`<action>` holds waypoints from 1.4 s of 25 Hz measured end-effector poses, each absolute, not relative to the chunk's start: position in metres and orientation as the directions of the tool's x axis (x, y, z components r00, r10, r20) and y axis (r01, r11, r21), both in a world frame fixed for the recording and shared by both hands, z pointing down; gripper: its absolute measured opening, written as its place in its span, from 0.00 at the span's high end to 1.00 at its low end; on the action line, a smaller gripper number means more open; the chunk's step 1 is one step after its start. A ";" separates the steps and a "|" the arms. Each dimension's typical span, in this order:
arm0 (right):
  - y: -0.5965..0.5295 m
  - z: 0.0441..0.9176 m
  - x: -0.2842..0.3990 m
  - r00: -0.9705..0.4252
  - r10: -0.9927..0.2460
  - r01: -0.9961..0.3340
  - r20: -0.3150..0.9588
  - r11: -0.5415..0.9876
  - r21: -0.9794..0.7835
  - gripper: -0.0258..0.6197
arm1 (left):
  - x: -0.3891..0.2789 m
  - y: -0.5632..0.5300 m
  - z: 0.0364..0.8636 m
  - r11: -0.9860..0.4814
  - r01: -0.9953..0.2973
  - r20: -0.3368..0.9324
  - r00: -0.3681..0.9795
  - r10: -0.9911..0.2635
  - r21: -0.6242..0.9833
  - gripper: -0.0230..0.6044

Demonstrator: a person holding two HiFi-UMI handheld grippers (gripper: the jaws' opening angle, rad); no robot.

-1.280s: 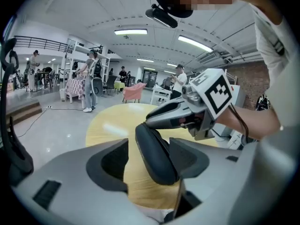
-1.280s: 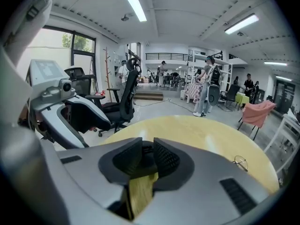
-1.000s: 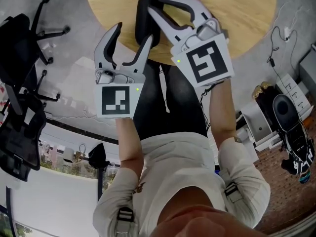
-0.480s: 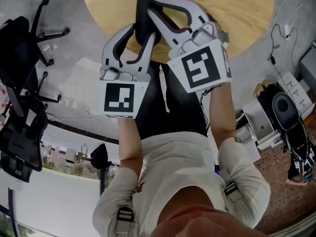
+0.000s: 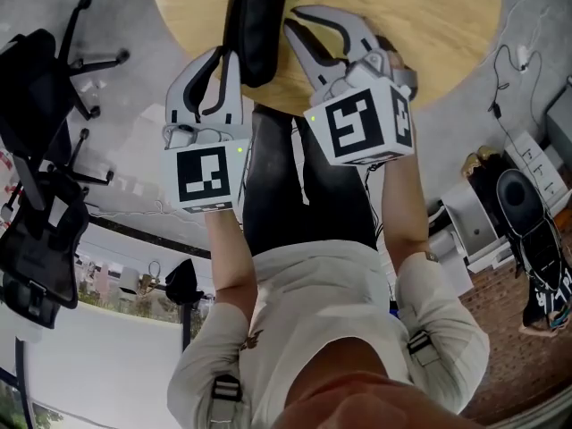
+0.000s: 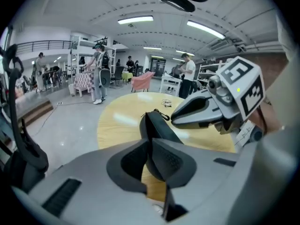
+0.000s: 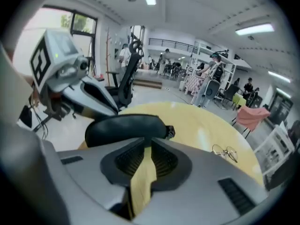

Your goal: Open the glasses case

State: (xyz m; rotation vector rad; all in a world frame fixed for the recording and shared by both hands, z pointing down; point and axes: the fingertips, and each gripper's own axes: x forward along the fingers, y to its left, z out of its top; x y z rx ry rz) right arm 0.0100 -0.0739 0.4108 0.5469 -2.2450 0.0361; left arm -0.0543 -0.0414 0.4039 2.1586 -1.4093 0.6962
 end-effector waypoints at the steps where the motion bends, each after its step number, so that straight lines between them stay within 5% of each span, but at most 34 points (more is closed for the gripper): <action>1: -0.076 0.402 0.007 -0.609 -0.376 -0.416 0.699 0.901 0.123 0.87 | -0.050 -0.043 0.402 -0.381 -0.919 0.631 0.354 -0.690 0.099 0.89; 15: -0.086 0.378 -0.011 -0.613 -0.413 -0.437 0.674 0.887 0.146 0.73 | -0.015 -0.044 0.395 -0.486 -0.869 0.620 0.434 -0.654 0.096 0.82; 35: -0.067 0.385 0.011 -0.578 -0.378 -0.415 0.723 0.899 0.139 0.87 | -0.015 -0.049 0.410 -0.505 -0.860 0.677 0.414 -0.608 0.072 0.78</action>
